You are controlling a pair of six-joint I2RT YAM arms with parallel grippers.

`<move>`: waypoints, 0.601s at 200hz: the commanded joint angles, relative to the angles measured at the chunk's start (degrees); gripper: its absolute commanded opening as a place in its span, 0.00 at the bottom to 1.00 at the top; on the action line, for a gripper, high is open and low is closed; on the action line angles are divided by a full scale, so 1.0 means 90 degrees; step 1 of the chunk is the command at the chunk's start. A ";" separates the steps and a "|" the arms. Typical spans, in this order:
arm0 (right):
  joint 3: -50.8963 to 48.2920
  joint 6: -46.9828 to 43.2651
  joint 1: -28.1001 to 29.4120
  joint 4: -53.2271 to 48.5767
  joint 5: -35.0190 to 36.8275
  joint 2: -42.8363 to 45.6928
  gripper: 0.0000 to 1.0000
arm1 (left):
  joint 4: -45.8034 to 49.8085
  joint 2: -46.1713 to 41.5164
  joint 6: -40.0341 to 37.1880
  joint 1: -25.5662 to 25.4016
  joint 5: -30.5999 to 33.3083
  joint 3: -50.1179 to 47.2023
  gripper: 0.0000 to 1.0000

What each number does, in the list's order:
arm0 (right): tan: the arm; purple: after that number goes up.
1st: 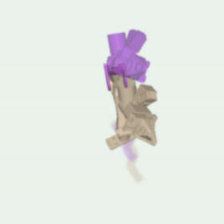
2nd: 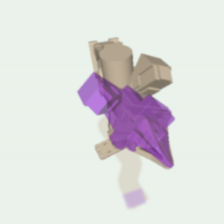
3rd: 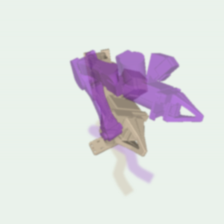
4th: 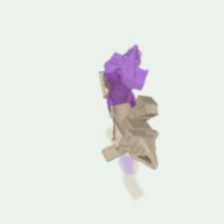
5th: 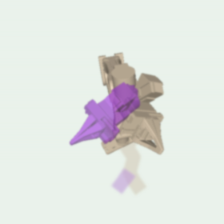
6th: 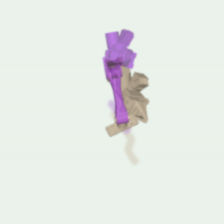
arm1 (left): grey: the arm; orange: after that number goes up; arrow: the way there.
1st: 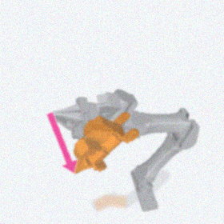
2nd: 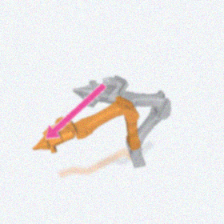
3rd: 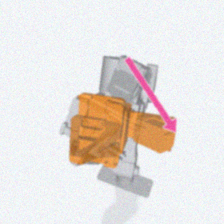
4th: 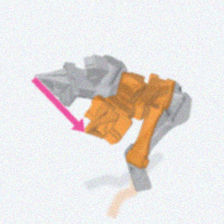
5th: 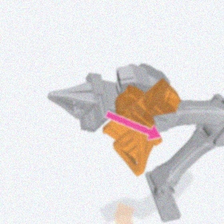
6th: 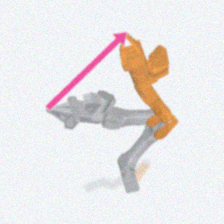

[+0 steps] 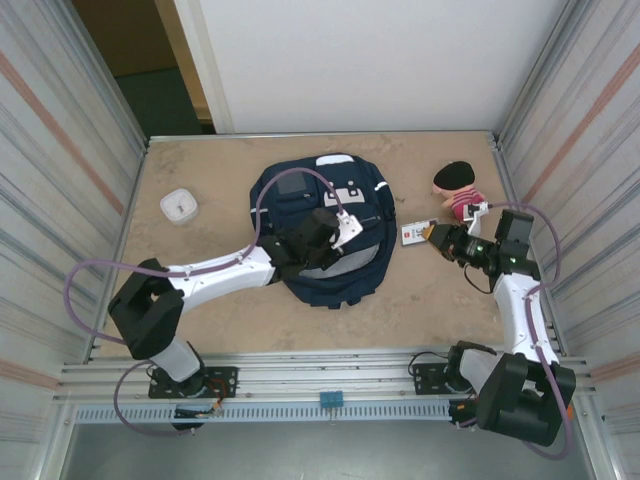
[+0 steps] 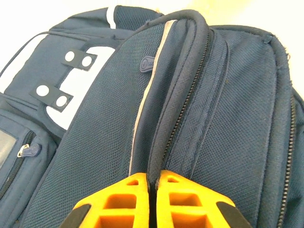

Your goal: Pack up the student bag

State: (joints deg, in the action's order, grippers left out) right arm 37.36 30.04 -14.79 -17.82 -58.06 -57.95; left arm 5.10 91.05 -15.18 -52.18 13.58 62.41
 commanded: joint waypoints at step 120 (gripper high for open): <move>-0.1724 0.4162 0.4111 0.4978 0.4871 -0.0181 0.12 | -0.0151 -0.1232 0.1285 0.0398 -0.0771 0.0951 0.00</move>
State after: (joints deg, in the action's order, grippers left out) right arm 23.29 56.88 16.27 13.72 -32.29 -58.78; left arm 7.51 82.72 -7.70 -48.34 8.49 66.52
